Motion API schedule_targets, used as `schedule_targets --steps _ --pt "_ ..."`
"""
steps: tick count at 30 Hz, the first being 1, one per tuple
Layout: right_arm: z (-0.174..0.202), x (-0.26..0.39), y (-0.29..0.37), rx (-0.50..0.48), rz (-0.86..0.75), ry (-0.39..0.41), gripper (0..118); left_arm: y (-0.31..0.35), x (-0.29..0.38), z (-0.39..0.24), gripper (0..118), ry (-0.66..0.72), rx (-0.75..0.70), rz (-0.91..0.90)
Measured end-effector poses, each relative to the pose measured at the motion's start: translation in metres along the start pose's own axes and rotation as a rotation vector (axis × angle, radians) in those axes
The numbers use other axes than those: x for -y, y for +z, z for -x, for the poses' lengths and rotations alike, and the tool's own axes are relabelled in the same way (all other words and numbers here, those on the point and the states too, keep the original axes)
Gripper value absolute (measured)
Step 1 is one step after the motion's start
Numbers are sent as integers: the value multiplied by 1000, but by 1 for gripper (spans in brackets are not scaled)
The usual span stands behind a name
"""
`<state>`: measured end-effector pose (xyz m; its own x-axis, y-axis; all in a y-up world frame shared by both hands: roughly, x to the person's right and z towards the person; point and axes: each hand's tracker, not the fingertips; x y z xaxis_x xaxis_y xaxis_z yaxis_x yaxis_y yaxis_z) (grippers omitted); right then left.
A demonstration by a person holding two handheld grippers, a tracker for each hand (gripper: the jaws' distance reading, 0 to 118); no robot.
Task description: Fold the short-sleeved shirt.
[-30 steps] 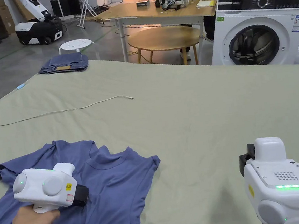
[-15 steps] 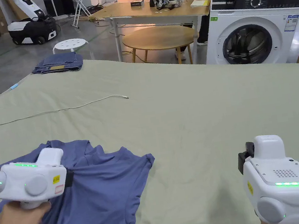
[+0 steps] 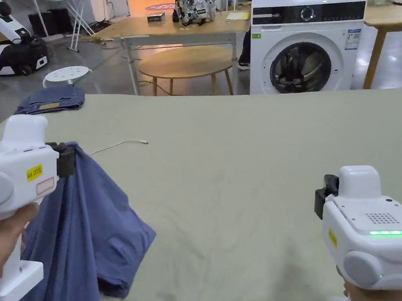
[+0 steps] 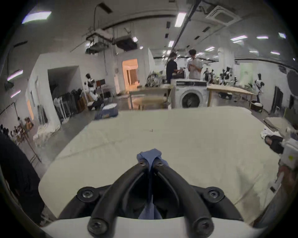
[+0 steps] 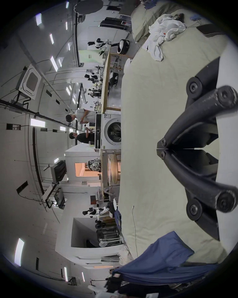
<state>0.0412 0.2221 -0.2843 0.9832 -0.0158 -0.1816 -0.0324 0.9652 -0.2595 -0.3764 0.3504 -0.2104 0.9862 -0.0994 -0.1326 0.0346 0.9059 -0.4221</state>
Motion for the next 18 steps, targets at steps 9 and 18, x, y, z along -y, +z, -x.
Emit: schedule_targets --steps 9,18 --pt "-34 -13 16 64 -39 -29 0 2 -107 -100 0 -123 222 -211" --pt "-84 -20 39 161 -65 -54 0 -40 -128 -241 0 -193 503 -190"
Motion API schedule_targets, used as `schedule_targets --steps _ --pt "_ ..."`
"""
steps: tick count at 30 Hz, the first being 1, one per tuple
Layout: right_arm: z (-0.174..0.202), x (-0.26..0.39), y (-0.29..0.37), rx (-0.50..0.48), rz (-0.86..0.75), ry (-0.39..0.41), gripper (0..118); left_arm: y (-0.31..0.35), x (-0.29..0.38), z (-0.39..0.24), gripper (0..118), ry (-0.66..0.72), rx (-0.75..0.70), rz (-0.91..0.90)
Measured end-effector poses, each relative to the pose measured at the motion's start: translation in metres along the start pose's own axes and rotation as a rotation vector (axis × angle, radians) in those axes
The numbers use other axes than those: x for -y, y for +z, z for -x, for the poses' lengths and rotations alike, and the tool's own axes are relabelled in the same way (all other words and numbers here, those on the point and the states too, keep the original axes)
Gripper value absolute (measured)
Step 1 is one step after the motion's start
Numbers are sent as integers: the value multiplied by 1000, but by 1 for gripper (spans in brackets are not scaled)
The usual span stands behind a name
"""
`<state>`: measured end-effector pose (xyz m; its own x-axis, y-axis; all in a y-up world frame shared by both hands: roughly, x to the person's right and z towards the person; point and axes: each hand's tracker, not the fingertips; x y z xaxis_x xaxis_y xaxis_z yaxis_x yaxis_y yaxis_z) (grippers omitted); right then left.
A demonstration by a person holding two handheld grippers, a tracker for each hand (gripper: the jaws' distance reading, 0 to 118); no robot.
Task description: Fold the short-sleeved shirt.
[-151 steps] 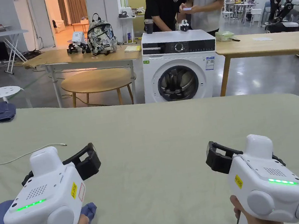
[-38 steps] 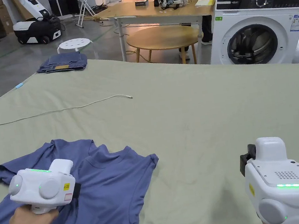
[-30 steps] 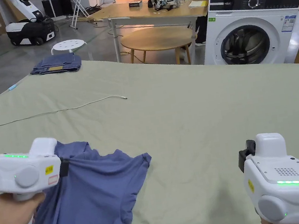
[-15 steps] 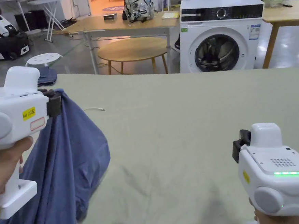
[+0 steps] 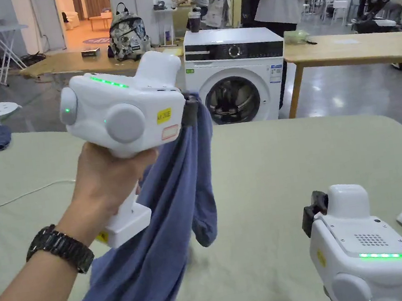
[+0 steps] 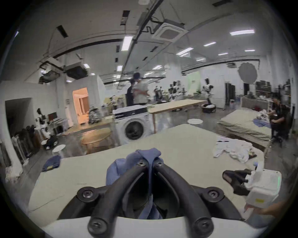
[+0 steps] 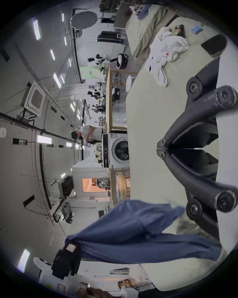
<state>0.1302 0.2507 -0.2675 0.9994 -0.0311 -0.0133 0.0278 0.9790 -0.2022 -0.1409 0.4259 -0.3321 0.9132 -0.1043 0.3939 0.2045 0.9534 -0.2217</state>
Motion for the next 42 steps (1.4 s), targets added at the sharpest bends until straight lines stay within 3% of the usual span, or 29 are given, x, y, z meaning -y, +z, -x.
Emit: schedule_targets --steps 5,15,18,20,22,26,32,33,35,36,42 --pt "-31 -3 8 62 -1 9 0 -50 28 -58 0 43 154 70" --pt "-57 5 13 111 30 7 0 -104 137 -109 0 119 271 314" --pt "-55 9 9 106 47 3 0 -99 149 -109 19 114 260 320" --pt "-51 10 5 95 57 4 0 -92 152 -100 23 129 221 312" --pt "-46 10 3 83 62 9 0 -81 152 -87 55 165 160 280" --pt "-33 5 0 47 55 18 0 -50 154 -54 71 241 104 226" --pt "-11 0 -7 -3 49 32 0 4 181 -13 69 284 -37 221" --pt "-8 0 -8 -11 48 33 0 12 188 -8 54 292 -67 215" --pt "0 1 -10 -25 47 38 0 28 202 1 5 310 -128 209" --pt "3 2 -12 -32 49 41 0 33 209 4 0 314 -160 216" --pt "18 7 -23 -68 71 46 0 43 246 35 0 406 -205 303"
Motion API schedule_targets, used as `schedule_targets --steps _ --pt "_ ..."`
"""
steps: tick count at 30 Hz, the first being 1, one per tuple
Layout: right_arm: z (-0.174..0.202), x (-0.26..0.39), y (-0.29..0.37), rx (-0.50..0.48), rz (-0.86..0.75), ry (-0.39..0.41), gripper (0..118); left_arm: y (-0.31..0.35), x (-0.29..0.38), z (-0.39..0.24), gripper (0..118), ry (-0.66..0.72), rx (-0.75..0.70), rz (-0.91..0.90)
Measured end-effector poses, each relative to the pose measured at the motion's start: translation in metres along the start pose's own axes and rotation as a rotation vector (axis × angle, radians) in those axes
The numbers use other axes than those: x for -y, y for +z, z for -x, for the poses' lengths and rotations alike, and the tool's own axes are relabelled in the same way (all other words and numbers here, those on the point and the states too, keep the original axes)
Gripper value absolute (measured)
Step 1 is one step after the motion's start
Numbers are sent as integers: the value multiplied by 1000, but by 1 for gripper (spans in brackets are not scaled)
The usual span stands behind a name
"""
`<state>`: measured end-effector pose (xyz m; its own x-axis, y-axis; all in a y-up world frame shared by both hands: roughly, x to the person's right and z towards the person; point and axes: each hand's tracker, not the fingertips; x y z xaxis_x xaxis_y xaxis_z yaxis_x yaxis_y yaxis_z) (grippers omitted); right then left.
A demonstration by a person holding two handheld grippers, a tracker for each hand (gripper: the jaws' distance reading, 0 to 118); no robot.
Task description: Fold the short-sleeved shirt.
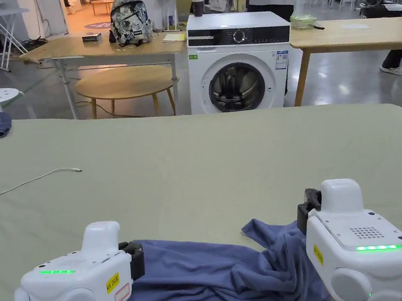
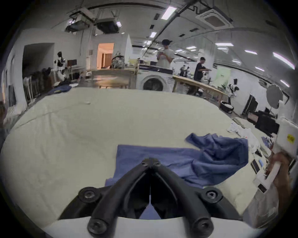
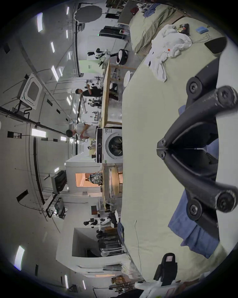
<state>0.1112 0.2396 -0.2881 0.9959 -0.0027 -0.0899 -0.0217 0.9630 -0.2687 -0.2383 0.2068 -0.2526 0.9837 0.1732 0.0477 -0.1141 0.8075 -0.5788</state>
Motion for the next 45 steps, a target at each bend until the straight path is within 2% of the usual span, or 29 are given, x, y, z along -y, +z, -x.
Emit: schedule_targets --steps 4,8,15,16,17,18,19,20,22,27,29,32,34,35,39,42,45 --pt "4 1 -6 -13 16 -6 0 -21 -17 29 0 88 -6 46" --pt "4 2 -10 -17 23 -7 0 -64 -51 53 0 114 11 123" --pt "-6 7 -18 4 52 -13 0 -154 -83 68 0 119 48 364" --pt "-8 8 -19 9 57 -14 0 -162 -85 68 9 117 30 361" --pt "-10 10 -19 13 63 -14 0 -172 -86 68 27 120 5 368" --pt "-13 11 -19 19 68 -12 0 -181 -87 69 53 132 2 387" --pt "-15 13 -19 26 72 -9 0 -191 -86 74 69 147 0 399" --pt "-18 14 -19 32 77 -5 0 -198 -86 75 76 158 -2 407" --pt "-23 16 -18 44 85 -4 0 -209 -85 75 77 158 -18 423" --pt "-32 23 -21 72 113 -6 0 -222 -68 63 76 43 -80 515" --pt "-33 26 -22 78 123 -12 0 -222 -69 55 70 17 -113 498" --pt "-33 29 -22 80 133 -18 0 -213 -68 39 44 -14 -150 499" --pt "-32 31 -22 78 139 -20 0 -211 -68 31 18 -44 -142 507" --pt "-32 32 -22 77 141 -20 0 -221 -71 47 6 -67 -132 508" --pt "-32 33 -21 74 147 -30 0 -218 -68 42 3 -83 -91 509" --pt "-35 32 -18 76 146 -35 0 -202 -77 54 2 1 -39 439" --pt "-42 29 -16 80 144 -38 0 -170 -88 54 2 22 32 353"
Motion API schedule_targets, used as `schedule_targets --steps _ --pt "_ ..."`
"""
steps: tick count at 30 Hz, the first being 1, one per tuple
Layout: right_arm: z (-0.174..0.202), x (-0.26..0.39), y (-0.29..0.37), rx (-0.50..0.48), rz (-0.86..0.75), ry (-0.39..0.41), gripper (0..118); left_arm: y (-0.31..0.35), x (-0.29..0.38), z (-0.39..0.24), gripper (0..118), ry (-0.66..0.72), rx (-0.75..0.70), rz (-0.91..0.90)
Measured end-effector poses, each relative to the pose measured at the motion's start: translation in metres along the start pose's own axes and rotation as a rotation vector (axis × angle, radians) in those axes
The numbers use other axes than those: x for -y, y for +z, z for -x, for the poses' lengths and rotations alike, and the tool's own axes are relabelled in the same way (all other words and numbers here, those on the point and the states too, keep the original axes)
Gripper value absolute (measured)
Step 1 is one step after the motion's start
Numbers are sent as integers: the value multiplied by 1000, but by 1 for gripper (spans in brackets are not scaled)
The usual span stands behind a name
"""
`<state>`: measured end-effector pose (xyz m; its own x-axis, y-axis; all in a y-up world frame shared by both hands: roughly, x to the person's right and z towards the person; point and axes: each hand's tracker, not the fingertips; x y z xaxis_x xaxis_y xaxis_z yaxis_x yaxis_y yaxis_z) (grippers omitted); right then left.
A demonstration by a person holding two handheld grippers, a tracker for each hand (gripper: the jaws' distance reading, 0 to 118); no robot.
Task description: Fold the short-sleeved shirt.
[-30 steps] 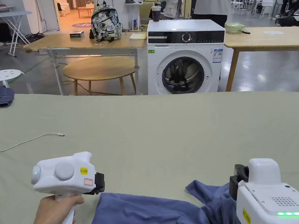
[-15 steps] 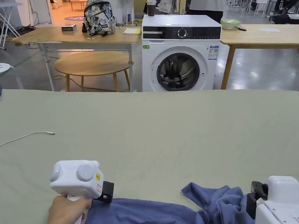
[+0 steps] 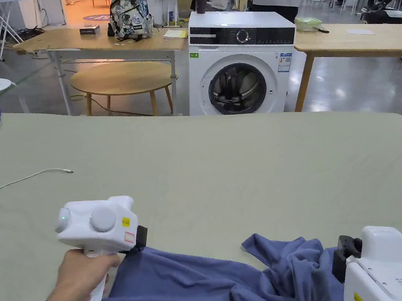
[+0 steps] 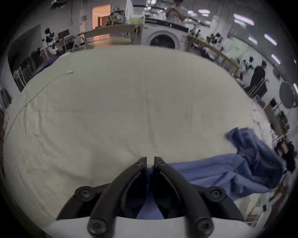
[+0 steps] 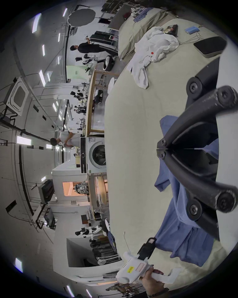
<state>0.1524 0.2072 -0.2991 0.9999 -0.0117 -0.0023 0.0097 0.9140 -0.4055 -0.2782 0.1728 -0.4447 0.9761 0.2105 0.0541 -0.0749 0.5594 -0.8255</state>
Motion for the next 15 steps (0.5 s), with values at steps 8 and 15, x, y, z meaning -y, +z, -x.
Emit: schedule_targets --steps 8,15 --pt "-30 -6 -5 27 64 -18 0 95 6 -7 2 -2 73 -205" --pt "-70 -1 -39 23 296 -47 51 138 34 -7 2 -35 19 -268"
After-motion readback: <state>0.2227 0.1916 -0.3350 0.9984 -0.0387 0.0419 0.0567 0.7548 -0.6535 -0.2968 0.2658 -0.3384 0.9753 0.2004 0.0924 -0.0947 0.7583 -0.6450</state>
